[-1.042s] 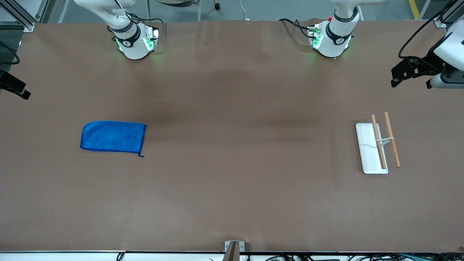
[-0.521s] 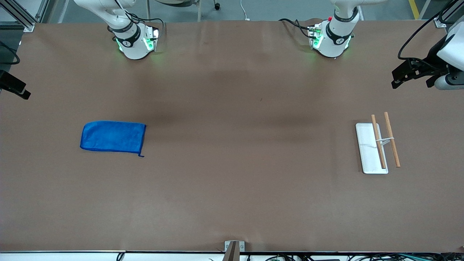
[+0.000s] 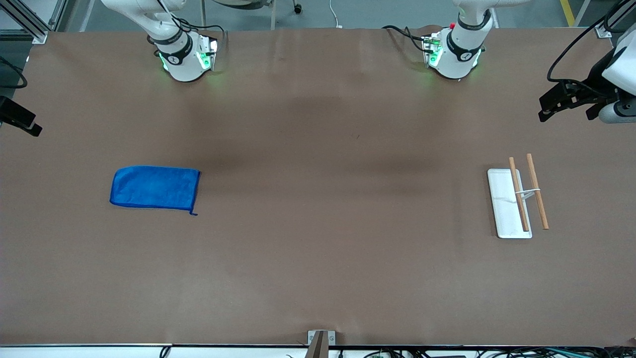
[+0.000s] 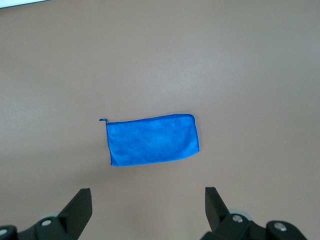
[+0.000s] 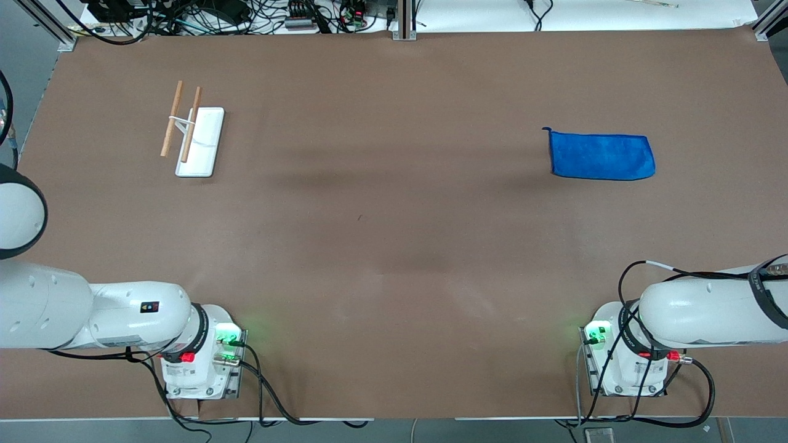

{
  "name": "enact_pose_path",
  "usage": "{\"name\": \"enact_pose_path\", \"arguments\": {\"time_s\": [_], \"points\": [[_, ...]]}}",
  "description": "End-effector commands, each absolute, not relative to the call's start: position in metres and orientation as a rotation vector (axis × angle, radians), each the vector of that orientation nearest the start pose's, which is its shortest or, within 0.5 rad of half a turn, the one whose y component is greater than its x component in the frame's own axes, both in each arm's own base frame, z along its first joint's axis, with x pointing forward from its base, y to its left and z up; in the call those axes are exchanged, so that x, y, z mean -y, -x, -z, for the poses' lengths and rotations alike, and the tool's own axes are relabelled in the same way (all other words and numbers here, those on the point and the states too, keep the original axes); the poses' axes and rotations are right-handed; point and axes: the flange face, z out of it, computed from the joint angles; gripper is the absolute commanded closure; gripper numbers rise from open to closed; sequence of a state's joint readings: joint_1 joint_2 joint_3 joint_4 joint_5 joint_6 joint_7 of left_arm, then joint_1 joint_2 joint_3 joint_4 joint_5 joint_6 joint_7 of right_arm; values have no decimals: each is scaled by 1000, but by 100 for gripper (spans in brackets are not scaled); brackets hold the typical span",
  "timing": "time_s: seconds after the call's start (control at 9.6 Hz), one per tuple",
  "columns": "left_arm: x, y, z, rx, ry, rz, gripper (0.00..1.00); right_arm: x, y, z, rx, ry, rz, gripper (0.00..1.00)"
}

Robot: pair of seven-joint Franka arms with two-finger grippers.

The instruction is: Right arm passes towel to left arm to hang

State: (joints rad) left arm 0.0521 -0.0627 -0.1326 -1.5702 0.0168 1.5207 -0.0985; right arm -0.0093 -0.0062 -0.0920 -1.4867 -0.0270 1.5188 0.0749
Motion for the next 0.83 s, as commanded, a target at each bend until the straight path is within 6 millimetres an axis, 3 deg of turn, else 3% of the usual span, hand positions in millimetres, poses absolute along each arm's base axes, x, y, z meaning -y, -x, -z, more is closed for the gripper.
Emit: {"name": "enact_pose_path", "arguments": {"time_s": [0.0, 0.21, 0.42, 0.73], "points": [[41, -534, -643, 40, 3121, -27, 0, 59, -543, -660, -270, 3143, 48, 0], [43, -535, -641, 40, 3120, -34, 0, 54, -553, -594, -203, 3148, -97, 0], [44, -536, -638, 37, 3121, -41, 0, 53, -555, -495, -189, 3149, -117, 0], [47, -537, -638, 28, 3121, -41, 0, 50, -547, -340, -85, 3173, 2, 0]]}}
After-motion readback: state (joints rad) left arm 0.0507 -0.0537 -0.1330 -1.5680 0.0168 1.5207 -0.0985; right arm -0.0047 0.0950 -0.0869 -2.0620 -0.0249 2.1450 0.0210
